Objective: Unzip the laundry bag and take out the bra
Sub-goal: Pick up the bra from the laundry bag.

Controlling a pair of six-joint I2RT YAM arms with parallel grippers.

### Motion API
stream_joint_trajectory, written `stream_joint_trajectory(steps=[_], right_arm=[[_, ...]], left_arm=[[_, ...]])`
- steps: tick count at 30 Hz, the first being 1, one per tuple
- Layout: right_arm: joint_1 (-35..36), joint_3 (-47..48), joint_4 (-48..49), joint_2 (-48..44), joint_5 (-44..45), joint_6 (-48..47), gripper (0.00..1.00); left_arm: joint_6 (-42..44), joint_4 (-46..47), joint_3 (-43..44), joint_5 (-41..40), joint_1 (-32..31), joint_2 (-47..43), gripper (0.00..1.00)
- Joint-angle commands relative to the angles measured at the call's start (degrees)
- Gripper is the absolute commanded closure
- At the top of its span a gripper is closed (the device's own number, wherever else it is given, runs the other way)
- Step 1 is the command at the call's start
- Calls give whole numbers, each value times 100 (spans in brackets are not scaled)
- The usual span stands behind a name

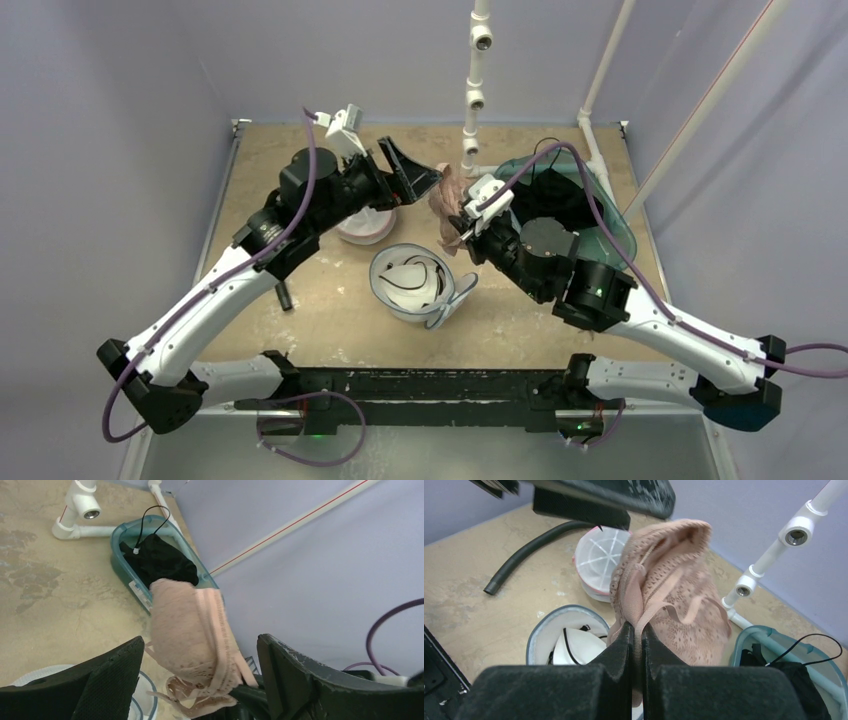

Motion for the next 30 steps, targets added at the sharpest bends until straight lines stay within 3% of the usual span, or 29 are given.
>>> stream_joint_trajectory(steps=[1, 8, 17, 20, 29, 30], right_arm=[[46, 55, 177, 69, 176, -116, 100], [77, 107, 185, 173, 105, -139, 100], [106, 184, 127, 245, 78, -161, 100], [120, 216, 112, 304, 49, -161, 100], [124, 302, 72, 289, 28, 60, 100], [124, 305, 96, 249, -23, 141, 94]], left_arm=[[43, 219, 185, 4, -8, -228, 18], [184, 116, 338, 552, -6, 300, 14], [647, -536, 607, 505, -33, 804, 15], [703, -530, 630, 663, -44, 961, 26], [726, 20, 343, 910, -67, 895, 77], [706, 110, 283, 922, -71, 865, 84]])
